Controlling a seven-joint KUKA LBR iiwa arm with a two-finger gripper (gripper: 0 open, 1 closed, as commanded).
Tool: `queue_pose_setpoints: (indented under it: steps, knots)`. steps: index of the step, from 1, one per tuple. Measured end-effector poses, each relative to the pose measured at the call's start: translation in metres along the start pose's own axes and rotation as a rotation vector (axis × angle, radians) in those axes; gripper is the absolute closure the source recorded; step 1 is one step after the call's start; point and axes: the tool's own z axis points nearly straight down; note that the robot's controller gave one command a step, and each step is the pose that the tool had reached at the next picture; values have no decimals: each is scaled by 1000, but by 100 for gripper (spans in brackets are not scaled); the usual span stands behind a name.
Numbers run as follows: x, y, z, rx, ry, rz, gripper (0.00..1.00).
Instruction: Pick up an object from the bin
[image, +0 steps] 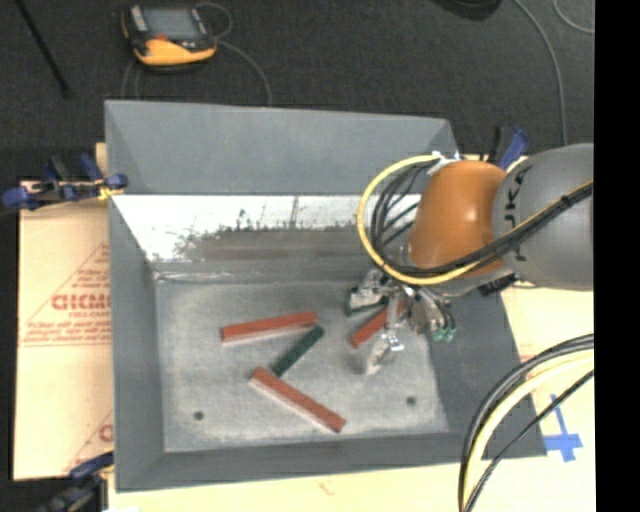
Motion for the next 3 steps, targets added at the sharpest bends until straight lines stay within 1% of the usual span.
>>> queue_pose_setpoints:
  steps: [1, 2, 3]
  knots:
    - [-32, -20, 26, -2, 8, -230, 100]
    - [-32, -20, 26, -2, 8, -230, 100]
    - [-46, -27, -136, 3, -8, -328, 100]
